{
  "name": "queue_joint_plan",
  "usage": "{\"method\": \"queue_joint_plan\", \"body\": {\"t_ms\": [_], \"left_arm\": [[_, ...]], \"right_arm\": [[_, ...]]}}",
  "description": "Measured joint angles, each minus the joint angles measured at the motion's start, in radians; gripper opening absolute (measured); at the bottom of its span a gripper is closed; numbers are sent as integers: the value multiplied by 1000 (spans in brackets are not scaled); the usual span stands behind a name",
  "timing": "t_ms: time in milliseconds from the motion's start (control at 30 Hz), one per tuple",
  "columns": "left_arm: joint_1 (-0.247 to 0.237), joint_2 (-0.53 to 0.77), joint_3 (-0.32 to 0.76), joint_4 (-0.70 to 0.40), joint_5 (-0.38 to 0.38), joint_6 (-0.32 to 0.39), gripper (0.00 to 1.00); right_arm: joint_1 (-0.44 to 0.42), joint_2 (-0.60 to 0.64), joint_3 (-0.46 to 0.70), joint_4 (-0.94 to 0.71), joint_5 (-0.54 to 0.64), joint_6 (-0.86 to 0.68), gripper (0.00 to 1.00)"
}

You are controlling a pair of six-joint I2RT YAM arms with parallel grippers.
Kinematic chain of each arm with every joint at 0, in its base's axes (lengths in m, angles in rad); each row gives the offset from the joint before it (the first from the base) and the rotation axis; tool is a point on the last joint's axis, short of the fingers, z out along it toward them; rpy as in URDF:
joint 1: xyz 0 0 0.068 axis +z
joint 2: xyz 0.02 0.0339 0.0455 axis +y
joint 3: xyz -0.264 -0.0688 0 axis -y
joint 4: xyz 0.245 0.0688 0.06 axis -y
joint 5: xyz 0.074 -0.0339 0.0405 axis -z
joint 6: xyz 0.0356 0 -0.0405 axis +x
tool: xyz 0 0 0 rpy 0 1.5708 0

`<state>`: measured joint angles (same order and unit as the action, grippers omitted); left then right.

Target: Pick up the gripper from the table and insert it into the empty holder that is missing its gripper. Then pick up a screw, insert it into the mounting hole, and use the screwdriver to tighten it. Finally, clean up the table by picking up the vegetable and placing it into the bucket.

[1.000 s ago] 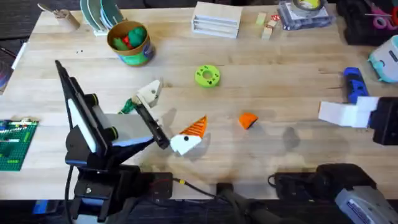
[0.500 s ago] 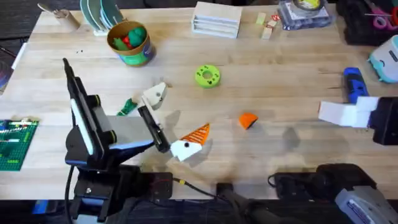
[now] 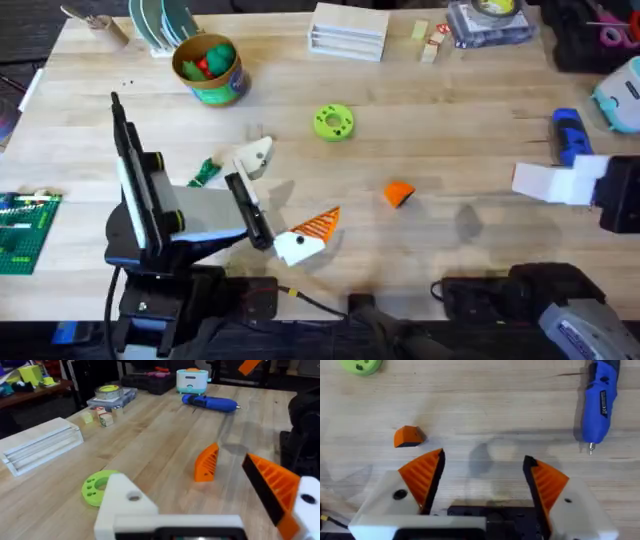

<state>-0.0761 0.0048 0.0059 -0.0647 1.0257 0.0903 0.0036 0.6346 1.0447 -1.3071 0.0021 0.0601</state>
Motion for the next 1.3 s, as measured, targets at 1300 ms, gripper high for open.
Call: {"method": "queue_joint_plan", "body": {"t_ms": [1300], "left_arm": [[0, 0, 0, 0, 3, -107, 991]], "right_arm": [[39, 47, 65, 16, -51, 40, 994]]}}
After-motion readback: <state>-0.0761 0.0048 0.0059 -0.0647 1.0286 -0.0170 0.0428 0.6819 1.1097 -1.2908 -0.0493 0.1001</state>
